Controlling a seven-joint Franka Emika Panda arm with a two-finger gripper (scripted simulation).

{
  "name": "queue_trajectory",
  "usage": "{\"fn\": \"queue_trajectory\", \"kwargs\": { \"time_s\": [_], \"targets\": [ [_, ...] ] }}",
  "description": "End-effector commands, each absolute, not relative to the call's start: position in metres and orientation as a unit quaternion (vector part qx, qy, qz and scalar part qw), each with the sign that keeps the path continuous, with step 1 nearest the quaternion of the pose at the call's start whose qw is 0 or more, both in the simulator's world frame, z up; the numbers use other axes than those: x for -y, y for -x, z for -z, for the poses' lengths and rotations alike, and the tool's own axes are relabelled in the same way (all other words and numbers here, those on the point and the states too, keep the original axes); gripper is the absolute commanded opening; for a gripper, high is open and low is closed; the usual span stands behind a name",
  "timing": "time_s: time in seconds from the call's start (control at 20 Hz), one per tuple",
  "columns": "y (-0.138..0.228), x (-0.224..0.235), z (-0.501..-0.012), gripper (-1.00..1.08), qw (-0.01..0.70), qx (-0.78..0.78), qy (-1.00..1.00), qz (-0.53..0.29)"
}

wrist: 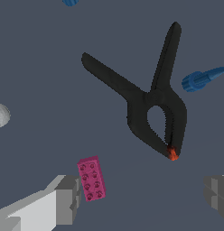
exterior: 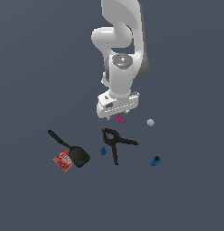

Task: Pick up a designated object from a clutter of objects.

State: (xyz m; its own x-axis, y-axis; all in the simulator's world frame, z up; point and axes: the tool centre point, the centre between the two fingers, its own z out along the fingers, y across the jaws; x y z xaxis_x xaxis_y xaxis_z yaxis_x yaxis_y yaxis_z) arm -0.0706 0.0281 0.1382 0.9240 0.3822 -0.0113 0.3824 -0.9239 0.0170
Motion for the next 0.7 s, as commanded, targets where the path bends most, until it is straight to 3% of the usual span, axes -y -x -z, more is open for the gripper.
{"fn": "queue_trajectory", "kwargs": {
  "time_s": [0.0,0.65],
  "targets": [
    [0.085,-0.034,-0.120,1.00,0.008,-0.220,-0.975,0.003],
    [0.139,-0.051,-0.067,1.00,0.001,-0.303,-0.953,0.000]
  ]
}}
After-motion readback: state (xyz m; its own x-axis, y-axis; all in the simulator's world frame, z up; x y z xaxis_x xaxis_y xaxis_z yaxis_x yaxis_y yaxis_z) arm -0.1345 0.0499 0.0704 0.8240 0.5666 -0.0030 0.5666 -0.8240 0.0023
